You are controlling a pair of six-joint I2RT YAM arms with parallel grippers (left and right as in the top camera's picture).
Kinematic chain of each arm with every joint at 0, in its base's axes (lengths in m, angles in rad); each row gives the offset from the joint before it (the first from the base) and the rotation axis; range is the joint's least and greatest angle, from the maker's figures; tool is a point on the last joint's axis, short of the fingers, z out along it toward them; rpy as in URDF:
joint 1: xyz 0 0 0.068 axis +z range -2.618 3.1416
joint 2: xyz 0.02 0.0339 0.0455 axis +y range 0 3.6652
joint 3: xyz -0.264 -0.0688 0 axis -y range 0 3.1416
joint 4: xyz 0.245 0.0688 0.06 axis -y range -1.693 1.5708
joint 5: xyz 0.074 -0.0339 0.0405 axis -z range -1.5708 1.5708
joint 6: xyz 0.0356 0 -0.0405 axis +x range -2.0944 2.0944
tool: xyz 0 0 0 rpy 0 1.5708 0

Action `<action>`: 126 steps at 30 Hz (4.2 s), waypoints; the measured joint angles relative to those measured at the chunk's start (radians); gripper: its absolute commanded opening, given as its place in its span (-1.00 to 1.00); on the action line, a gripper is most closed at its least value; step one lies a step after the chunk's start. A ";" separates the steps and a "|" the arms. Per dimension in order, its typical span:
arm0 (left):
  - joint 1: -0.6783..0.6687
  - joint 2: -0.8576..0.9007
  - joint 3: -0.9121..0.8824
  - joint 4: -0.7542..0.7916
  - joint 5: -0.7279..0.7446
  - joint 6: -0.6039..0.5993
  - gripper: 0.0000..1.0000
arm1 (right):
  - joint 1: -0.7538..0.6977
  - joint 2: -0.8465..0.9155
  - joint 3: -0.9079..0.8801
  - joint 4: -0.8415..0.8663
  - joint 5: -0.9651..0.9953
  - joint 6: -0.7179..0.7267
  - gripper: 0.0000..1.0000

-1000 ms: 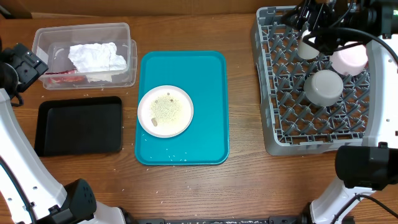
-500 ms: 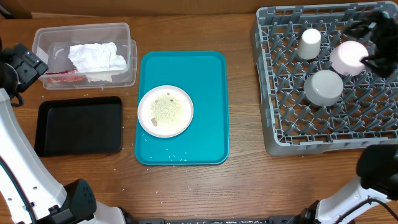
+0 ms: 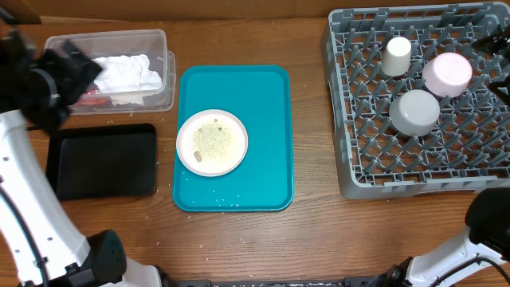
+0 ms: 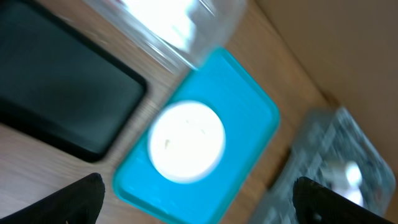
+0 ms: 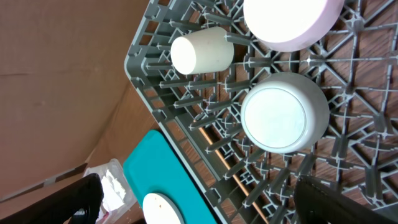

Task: Sort waste into correct bins and load items into the dishwasher
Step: 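Release the pink bowl and withdraw the right gripper to the side, then reach the left gripper to the white rice plate and grasp its rim, then carry the plate left and tip the rice onto the black tray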

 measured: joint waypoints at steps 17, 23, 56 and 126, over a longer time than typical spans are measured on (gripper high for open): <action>-0.763 0.288 -0.223 0.067 -0.275 -0.145 0.43 | 0.000 0.000 0.000 0.000 0.000 0.000 1.00; -0.835 0.475 -0.227 0.141 -0.352 -0.197 0.21 | 0.000 0.000 0.000 0.000 -0.001 0.000 0.99; -0.838 0.733 -0.233 0.262 -0.417 -0.246 -0.77 | 0.000 0.000 0.000 0.000 0.000 0.000 0.99; -0.079 0.507 -0.073 0.053 -0.107 -0.258 -0.92 | 0.000 0.000 0.000 0.000 0.000 0.000 1.00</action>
